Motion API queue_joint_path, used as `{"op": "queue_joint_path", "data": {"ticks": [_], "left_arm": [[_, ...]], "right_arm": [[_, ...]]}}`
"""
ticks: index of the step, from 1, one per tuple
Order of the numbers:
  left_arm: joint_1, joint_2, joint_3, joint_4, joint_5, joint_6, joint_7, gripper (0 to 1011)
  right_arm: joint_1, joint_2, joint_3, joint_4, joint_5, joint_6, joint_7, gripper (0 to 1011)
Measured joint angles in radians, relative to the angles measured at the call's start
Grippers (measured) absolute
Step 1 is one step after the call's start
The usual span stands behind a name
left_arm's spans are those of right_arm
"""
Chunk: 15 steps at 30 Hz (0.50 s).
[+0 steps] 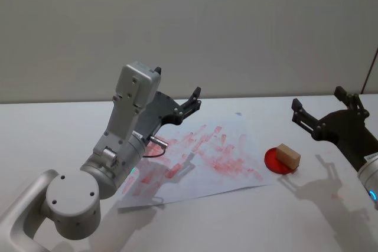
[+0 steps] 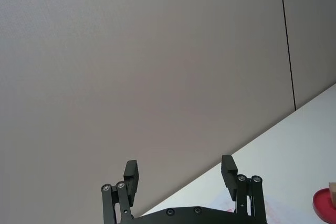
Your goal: Use the one hand to pick up the stamp and affix it onto the A4 paper.
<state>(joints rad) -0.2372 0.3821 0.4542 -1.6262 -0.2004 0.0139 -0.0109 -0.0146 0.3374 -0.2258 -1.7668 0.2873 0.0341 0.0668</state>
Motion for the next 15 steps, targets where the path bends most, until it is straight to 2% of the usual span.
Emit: {"op": "queue_joint_path", "data": {"ticks": [15], "left_arm": [[0.0,0.0,0.0,0.0,0.0,0.0,0.0,1001]], "right_arm": [[0.0,0.0,0.0,0.0,0.0,0.0,0.0,1001]]}}
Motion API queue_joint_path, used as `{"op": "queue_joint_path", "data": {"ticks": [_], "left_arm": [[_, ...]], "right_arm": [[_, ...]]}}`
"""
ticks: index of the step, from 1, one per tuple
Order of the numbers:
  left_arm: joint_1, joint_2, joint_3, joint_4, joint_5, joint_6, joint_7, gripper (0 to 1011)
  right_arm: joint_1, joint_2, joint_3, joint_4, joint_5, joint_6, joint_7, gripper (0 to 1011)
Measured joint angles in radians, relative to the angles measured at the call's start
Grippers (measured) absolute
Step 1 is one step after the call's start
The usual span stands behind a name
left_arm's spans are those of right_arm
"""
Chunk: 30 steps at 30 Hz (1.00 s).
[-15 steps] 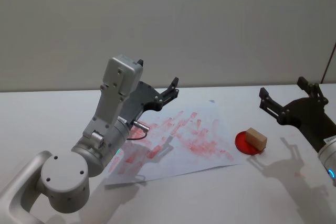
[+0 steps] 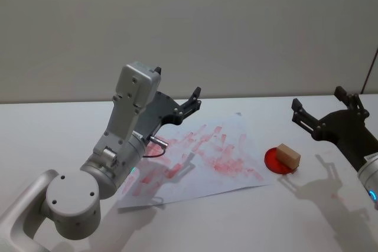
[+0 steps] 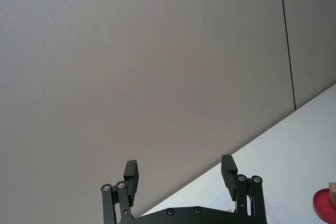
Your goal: Use the one hand to pick up the stamp and affix it onto the A4 paper.
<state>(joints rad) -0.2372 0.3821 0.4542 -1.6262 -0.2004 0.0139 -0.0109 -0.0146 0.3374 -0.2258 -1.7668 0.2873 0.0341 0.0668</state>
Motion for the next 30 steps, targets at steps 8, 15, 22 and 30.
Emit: {"op": "queue_joint_path", "data": {"ticks": [8,15,22,30], "left_arm": [[0.0,0.0,0.0,0.0,0.0,0.0,0.0,1001],[0.0,0.0,0.0,0.0,0.0,0.0,0.0,1001],[0.0,0.0,0.0,0.0,0.0,0.0,0.0,1001],[0.0,0.0,0.0,0.0,0.0,0.0,0.0,1001]], "right_arm": [[0.0,0.0,0.0,0.0,0.0,0.0,0.0,1001],[0.0,0.0,0.0,0.0,0.0,0.0,0.0,1001],[0.0,0.0,0.0,0.0,0.0,0.0,0.0,1001],[0.0,0.0,0.0,0.0,0.0,0.0,0.0,1001]]}}
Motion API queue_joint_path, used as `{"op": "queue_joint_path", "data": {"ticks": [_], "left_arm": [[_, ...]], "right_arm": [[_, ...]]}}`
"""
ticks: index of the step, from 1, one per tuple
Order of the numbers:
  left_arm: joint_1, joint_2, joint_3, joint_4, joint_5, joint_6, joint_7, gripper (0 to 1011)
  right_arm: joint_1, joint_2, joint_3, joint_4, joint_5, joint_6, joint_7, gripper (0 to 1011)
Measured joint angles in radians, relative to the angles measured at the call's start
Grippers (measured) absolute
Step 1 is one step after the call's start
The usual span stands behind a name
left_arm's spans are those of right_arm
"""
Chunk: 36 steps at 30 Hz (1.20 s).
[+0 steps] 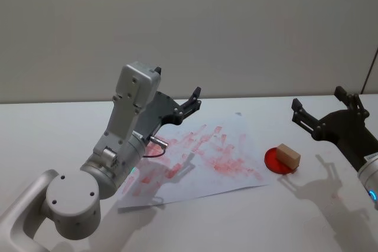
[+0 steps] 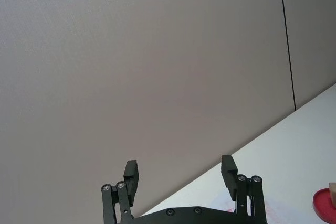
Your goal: Use the one hand to pick up the stamp and affix it onto the A4 paper.
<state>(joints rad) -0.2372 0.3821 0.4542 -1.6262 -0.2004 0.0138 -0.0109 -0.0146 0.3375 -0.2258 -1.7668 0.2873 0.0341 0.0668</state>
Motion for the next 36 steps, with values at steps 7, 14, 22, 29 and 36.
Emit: {"op": "queue_joint_path", "data": {"ticks": [7,14,22,29,36], "left_arm": [[0.0,0.0,0.0,0.0,0.0,0.0,0.0,1001],[0.0,0.0,0.0,0.0,0.0,0.0,0.0,1001],[0.0,0.0,0.0,0.0,0.0,0.0,0.0,1001],[0.0,0.0,0.0,0.0,0.0,0.0,0.0,1001],[0.0,0.0,0.0,0.0,0.0,0.0,0.0,1001]], "right_arm": [[0.0,0.001,0.001,0.0,0.0,0.0,0.0,1001],[-0.014,0.016,0.011,-0.014,0.005,0.019,-0.001,1001],[-0.04,0.045,0.026,-0.035,0.024,0.085,-0.006,1001],[-0.04,0.055,0.031,-0.027,0.034,0.144,0.016,1001],[0.002,0.05,0.026,0.022,0.025,0.229,0.085,1001]]}}
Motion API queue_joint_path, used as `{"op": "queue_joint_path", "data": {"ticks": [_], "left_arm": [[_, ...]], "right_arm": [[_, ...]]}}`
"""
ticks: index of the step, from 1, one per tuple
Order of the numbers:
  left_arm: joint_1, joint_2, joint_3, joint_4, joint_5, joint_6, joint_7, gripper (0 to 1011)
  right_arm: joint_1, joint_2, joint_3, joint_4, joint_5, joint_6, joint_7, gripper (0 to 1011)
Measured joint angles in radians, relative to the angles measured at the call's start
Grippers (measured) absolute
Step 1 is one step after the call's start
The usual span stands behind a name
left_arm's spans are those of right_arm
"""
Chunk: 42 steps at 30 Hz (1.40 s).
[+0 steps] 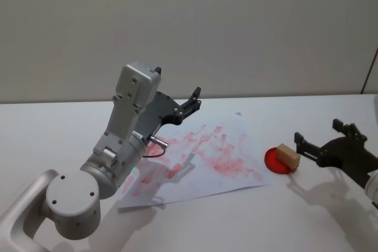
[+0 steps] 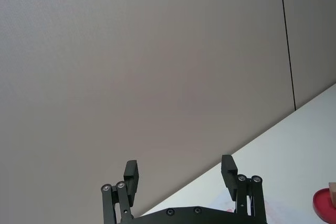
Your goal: Use the one hand to pick up the stamp and affix it onto the A4 paper.
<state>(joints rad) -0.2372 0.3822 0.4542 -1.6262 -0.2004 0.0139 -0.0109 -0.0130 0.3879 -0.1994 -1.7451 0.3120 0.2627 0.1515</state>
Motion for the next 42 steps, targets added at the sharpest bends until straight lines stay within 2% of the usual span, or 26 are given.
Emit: {"op": "queue_joint_path", "data": {"ticks": [4,17,25,37,42], "left_arm": [[0.0,0.0,0.0,0.0,0.0,0.0,0.0,1001],[0.0,0.0,0.0,0.0,0.0,0.0,0.0,1001],[0.0,0.0,0.0,0.0,0.0,0.0,0.0,1001],[0.0,0.0,0.0,0.0,0.0,0.0,0.0,1001],[0.0,0.0,0.0,0.0,0.0,0.0,0.0,1001]], "right_arm": [[0.033,-0.01,-0.008,0.039,-0.019,0.042,0.043,1001],[0.118,-0.047,-0.041,0.145,-0.085,0.112,0.143,1001],[0.145,-0.063,-0.055,0.183,-0.119,0.136,0.167,1001],[0.168,-0.08,-0.072,0.217,-0.154,0.157,0.171,1001],[0.173,-0.084,-0.075,0.225,-0.162,0.16,0.171,929]]}}
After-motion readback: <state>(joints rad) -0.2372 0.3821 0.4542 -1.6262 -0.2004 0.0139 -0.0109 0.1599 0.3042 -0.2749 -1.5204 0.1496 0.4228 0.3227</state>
